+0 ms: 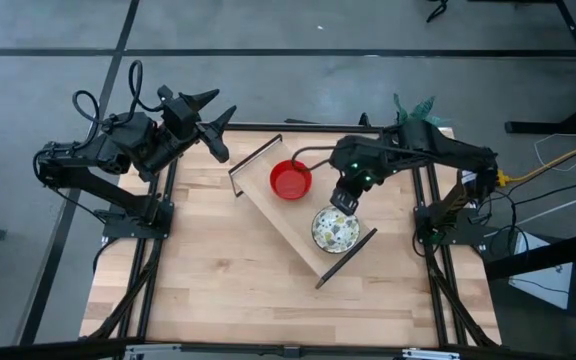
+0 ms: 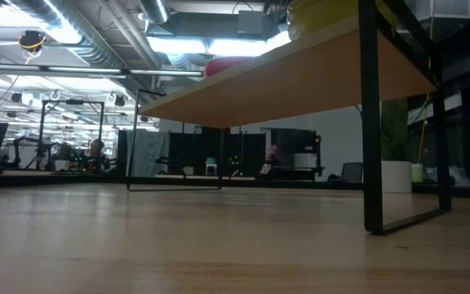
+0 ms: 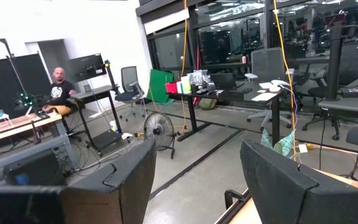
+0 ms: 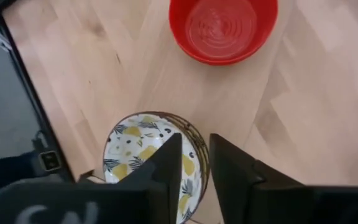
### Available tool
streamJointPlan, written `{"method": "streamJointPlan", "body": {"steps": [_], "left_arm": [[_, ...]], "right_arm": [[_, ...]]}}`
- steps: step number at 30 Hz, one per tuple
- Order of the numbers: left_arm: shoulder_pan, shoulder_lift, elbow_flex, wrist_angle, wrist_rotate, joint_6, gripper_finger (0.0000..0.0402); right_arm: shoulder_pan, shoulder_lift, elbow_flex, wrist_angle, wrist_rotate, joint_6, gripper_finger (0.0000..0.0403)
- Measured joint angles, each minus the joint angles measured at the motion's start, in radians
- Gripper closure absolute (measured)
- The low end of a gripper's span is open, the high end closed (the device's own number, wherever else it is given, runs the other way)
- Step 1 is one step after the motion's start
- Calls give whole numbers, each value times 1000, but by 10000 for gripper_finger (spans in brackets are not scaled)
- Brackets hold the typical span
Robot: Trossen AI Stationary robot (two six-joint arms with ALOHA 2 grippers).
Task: Pick & Place Mini bowls
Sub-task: Stack the white patterned bowl on top of the other white patterned bowls on the shelf
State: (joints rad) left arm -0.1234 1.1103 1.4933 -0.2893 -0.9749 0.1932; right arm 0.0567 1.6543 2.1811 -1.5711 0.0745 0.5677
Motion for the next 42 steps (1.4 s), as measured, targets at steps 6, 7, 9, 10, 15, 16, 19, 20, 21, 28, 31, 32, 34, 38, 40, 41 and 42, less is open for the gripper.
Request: {"method": "streamJointPlan", "body": {"steps": [6,7,9,10,15,16,19,20,21,28,31,32,34,38,40,41,42], "left_arm": [[0,0,0,0,0,1,176],[0,0,0,0,0,1,176],[0,0,0,0,0,2,176],[0,0,0,0,0,2,176],[0,0,0,0,0,3,176],[0,0,0,0,0,3,176],[0,0,0,0,0,3,176],[0,0,0,0,0,3,176],[0,0,0,0,0,3,176],[0,0,0,-1,0,2,176],[0,0,0,-1,0,0,176],[0,0,0,-1,0,0,176],[0,0,0,-1,0,0,176],[0,0,0,-1,0,0,176],[0,0,0,-1,0,0,176],[0,0,0,-1,0,0,176],[0,0,0,-1,0,0,176]], "right_arm": [[44,0,0,25,82,-77,388],[48,0,0,29,83,-92,395],[54,0,0,36,84,-112,395],[54,0,0,41,83,-124,394],[60,0,0,136,83,-226,399],[60,-1,0,161,83,-249,399],[60,-2,0,231,55,-319,400],[60,-2,0,250,48,-338,400],[60,-2,0,264,40,-354,400],[59,-2,0,420,-52,-460,401],[57,-3,0,485,-83,-496,401],[55,-3,0,497,-87,-506,402],[48,-3,0,513,-87,-527,402],[28,-3,-6,560,-88,-571,402],[17,-6,-25,594,-104,-586,402],[13,-10,-35,598,-112,-593,402],[8,-12,-50,604,-118,-600,402]]}}
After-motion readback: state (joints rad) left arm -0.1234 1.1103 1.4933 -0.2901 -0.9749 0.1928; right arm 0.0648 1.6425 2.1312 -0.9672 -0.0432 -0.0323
